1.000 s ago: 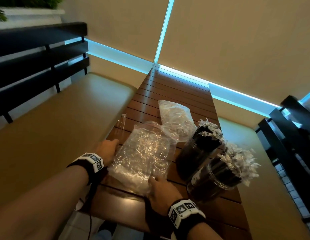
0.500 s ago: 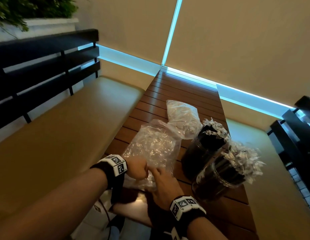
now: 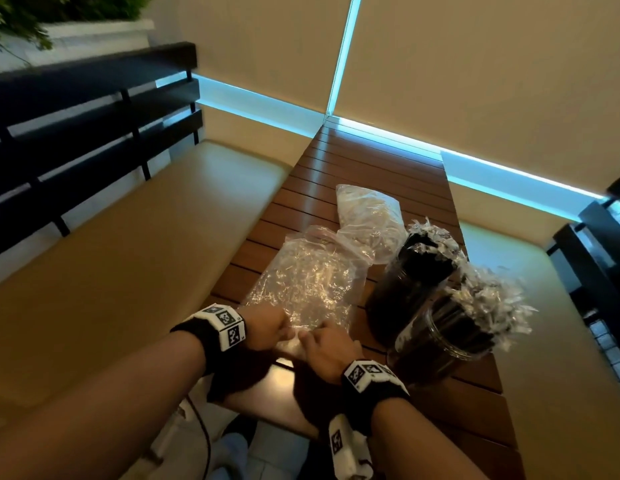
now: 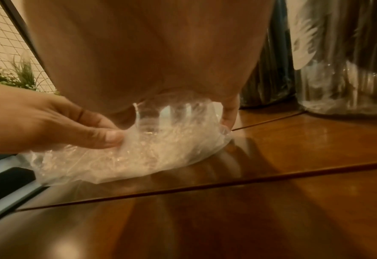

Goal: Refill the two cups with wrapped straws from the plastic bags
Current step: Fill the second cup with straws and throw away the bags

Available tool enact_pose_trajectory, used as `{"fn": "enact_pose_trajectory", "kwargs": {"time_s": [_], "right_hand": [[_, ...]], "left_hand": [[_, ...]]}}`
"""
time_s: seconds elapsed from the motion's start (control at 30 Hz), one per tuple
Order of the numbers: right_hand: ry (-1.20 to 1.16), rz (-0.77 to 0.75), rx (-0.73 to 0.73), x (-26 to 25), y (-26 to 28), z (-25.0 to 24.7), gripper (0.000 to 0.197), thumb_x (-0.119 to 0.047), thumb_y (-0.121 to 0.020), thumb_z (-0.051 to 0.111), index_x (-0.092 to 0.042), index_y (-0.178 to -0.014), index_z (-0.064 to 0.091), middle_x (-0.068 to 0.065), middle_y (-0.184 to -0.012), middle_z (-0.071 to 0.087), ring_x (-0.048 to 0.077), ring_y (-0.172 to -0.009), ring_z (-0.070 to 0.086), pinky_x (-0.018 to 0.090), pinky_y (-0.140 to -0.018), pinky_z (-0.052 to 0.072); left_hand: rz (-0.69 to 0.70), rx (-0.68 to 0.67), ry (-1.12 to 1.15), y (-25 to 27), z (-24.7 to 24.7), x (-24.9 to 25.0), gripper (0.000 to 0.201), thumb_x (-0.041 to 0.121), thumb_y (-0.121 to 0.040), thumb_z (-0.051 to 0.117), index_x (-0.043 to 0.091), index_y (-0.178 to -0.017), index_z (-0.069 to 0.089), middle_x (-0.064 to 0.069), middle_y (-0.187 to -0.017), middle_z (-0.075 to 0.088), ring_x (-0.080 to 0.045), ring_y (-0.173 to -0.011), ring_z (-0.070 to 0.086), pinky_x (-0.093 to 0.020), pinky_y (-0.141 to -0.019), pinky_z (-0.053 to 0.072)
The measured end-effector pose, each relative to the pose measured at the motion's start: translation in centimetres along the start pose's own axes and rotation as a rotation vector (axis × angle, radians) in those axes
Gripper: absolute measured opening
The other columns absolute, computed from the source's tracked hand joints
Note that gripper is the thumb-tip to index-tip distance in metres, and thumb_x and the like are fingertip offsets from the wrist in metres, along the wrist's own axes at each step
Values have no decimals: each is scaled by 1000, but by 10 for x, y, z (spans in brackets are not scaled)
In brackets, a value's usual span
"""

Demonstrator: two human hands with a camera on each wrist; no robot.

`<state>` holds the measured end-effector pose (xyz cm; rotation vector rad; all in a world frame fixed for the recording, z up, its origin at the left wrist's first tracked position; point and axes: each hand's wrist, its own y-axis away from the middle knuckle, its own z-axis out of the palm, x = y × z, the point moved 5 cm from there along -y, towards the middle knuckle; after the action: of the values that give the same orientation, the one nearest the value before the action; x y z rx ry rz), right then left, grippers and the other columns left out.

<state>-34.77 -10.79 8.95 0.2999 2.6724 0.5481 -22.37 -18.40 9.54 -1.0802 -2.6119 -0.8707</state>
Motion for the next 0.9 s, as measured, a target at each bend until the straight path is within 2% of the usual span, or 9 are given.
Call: {"fn": "enact_pose_trajectory", "kwargs": {"time_s": [0.13,0.2,0.3,0.4,0.5,0.6,0.73,0.8,0.9], "right_hand": [[52,-5,130,0,-7,-4,43,-52,-100,35,-20,-107,63,5,-111,64,27,-102,62,41,-87,50],[16,-46,234,-1,-6,-7,34,-48,-96,49,-21,-117,52,2,-113,61,26,-100,62,36,-78,48],[102,-244,358,-4,2,-6,46,-38,-87,60,-24,-126,41,2,-127,45,26,-111,53,38,-86,49],[405,-415,411,-6,10,3,44,-43,-74,61,-25,-114,57,1,-122,55,25,-111,52,46,-93,43],[484,-426,326,-5,10,11,36,-49,-76,52,-25,-101,62,-3,-108,62,24,-106,55,47,-96,37],[449,-402,284,-6,9,12,26,-35,-89,47,-23,-109,59,-2,-112,62,25,-108,55,42,-100,33],[351,-339,279,-11,4,4,25,-28,-96,45,-20,-116,56,1,-118,59,26,-110,55,37,-99,33],[295,-278,275,-11,0,-3,25,-23,-95,45,-18,-118,53,3,-119,60,28,-109,57,37,-94,37],[223,-208,248,-9,-6,-10,25,-18,-94,45,-16,-118,48,7,-115,63,33,-102,61,36,-76,43]], "left_hand": [[-110,28,-26,-9,4,-4,41,45,-101,47,12,-84,63,-4,-81,61,-23,-81,58,-29,-71,41],[-158,73,-102,-10,5,-8,39,50,-99,48,16,-83,62,-5,-89,65,-24,-87,62,-31,-74,44],[-195,159,-192,-12,4,-11,41,51,-97,49,13,-92,66,-7,-103,69,-26,-96,65,-34,-79,49],[-199,251,-220,-15,2,-10,41,52,-92,57,13,-102,67,-6,-117,63,-27,-98,65,-37,-83,52],[-228,314,-292,-14,-3,-10,57,60,-84,63,17,-121,59,-7,-130,46,-27,-113,57,-41,-90,48],[-65,399,-403,-10,-9,-6,62,62,-84,60,21,-129,45,-5,-130,44,-25,-120,47,-44,-100,41],[394,390,-600,9,-2,4,54,71,-88,40,22,-104,58,-1,-105,56,-20,-95,54,-40,-90,43],[396,325,-667,13,-1,-3,57,72,-87,38,22,-103,62,1,-102,61,-20,-93,57,-41,-91,45],[266,285,-471,11,-5,-14,33,39,-95,47,22,-123,53,0,-114,57,-24,-101,60,-38,-89,48]]}}
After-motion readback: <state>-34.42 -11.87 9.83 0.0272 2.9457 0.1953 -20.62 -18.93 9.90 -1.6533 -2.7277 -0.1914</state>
